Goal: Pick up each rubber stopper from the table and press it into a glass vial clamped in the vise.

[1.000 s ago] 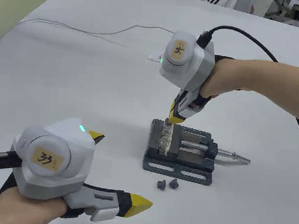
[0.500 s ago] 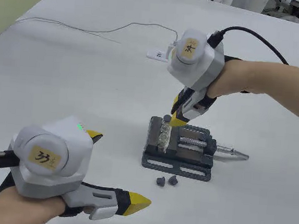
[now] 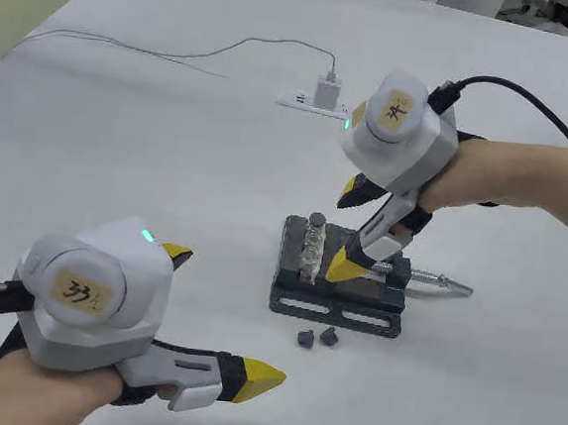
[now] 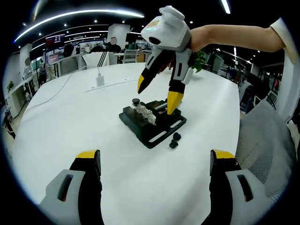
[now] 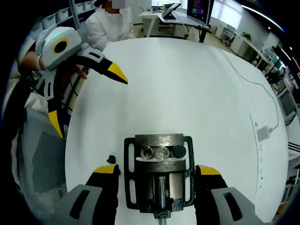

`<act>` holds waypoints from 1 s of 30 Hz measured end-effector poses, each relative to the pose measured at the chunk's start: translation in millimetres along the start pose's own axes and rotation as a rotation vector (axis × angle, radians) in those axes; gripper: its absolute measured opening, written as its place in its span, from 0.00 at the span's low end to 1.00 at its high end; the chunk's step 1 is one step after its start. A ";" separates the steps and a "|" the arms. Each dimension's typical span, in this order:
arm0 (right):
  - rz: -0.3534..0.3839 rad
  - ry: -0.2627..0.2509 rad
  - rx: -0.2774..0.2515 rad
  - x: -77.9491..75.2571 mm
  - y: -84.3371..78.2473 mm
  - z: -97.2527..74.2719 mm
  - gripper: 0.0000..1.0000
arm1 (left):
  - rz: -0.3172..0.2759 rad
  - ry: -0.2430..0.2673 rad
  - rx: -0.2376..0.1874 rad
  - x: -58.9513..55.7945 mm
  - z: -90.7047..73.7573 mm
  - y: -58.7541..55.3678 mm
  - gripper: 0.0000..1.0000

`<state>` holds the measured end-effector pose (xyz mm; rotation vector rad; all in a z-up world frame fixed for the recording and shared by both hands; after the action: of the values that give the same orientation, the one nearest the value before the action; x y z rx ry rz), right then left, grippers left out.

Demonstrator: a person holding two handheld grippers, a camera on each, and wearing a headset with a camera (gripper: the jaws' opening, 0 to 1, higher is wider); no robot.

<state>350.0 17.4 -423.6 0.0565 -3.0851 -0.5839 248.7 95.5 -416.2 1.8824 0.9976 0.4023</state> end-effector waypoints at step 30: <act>0.066 -0.048 -0.246 65.2 -21.4 -4.7 0.57 | 0.040 -0.009 0.024 -2.3 -1.0 -2.1 0.96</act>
<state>285.5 -6.5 -427.4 -0.0597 -3.0189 -0.9686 245.7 94.8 -417.2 1.9266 0.9642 0.4065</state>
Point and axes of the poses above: the centre of the closed fingertips' face, and the gripper's own axes: z roughly forward along the fingers, x roughly to its left, y roughly out of its top, the point moved 1 cm from there along -z, roughly backward along the fingers
